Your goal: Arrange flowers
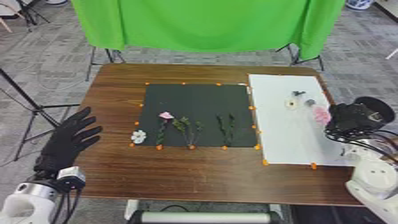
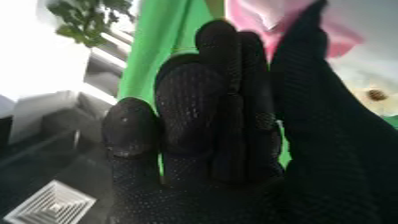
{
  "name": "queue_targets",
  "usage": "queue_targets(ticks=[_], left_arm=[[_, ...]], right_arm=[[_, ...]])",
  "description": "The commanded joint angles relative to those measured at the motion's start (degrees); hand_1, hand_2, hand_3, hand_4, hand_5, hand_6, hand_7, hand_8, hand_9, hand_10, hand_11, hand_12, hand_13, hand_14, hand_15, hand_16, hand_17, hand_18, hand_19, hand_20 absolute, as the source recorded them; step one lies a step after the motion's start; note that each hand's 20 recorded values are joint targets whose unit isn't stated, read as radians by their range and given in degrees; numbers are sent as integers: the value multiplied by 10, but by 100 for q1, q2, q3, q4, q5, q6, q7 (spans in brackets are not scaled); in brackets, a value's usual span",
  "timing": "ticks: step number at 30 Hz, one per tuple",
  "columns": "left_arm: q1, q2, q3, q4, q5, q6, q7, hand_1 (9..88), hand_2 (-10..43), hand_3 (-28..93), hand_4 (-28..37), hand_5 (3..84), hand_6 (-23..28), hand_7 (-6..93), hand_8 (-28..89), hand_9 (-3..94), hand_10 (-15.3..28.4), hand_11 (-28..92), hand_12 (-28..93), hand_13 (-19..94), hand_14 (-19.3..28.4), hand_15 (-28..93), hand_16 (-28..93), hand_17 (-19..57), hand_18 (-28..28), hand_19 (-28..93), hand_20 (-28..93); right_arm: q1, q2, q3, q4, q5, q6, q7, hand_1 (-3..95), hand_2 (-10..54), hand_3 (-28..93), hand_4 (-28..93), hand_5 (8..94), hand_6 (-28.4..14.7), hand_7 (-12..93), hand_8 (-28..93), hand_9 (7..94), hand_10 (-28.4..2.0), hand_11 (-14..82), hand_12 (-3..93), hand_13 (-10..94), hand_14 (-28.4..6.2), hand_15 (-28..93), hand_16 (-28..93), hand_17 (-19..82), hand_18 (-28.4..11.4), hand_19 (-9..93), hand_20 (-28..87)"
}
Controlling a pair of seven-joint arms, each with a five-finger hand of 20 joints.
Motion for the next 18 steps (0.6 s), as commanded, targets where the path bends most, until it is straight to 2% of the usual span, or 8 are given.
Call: queue_targets(ticks=[1,3,5,7,9,10,14,18], left_arm=[[139,-35,-52,-58,-19,7,-4,253,-26,696,-239,238,23,212,-113,201,113,228,166,190,152,375,0,-89,226,474,104],[99,-36,-44,-43,-17,-8,-16,253,-26,696,-239,238,24,212,-113,201,113,229,166,190,152,375,-1,-88,226,474,104],[119,-29,-52,-47,-19,-1,-5,252,-27,697,-238,238,23,212,-112,201,113,229,166,190,152,375,-1,-89,226,474,104],[106,-32,-42,-44,-21,2,-1,253,-26,695,-240,238,23,212,-112,201,113,228,166,190,152,375,-1,-89,226,473,104],[113,-40,-52,-43,-16,-8,-7,253,-26,696,-240,238,23,212,-113,201,113,228,166,189,153,376,-1,-89,225,473,104],[101,-38,-51,-39,-12,-14,-12,253,-27,696,-240,238,24,212,-113,201,113,228,166,189,153,375,-1,-89,225,473,104],[104,-26,-42,-48,-20,-1,1,252,-27,697,-240,238,24,212,-113,201,113,228,167,189,153,375,-2,-89,225,474,104],[110,-16,-44,-54,-20,12,6,253,-26,696,-240,238,23,211,-113,201,113,227,166,189,153,375,-1,-89,225,473,104]], right_arm=[[-18,-27,60,-58,73,313,-104,485,-88,789,-283,683,30,483,-40,872,-56,255,390,838,-25,625,283,437,-207,932,491],[-167,-23,293,-249,230,16,-147,483,-88,796,-283,691,30,477,-37,871,-58,261,388,838,-25,625,288,439,-206,932,494],[-277,-88,530,-435,408,-320,-141,437,-94,806,-283,656,21,480,-38,838,-64,271,375,816,-26,635,285,426,-205,932,494],[-382,-229,948,-723,771,-1269,-230,384,-95,821,-283,628,17,471,-32,790,-75,320,328,797,-29,643,281,410,-204,932,489],[-290,-212,908,-770,1028,-1360,-234,230,-89,886,-246,482,-24,432,-169,569,-117,422,258,654,-69,708,257,331,-215,911,489],[-280,-293,1018,-804,934,-1739,-257,210,-90,891,-241,448,-38,422,-172,521,-128,432,252,621,-80,721,249,315,-221,905,496],[76,-310,764,-700,1036,-2106,-218,184,-95,898,-234,369,-71,386,-158,424,-150,391,239,532,-102,740,222,273,-229,880,516],[408,-309,439,-513,1052,-2130,-214,185,-95,895,-237,353,-80,363,-148,406,-154,354,232,509,-103,741,214,265,-226,872,520]])
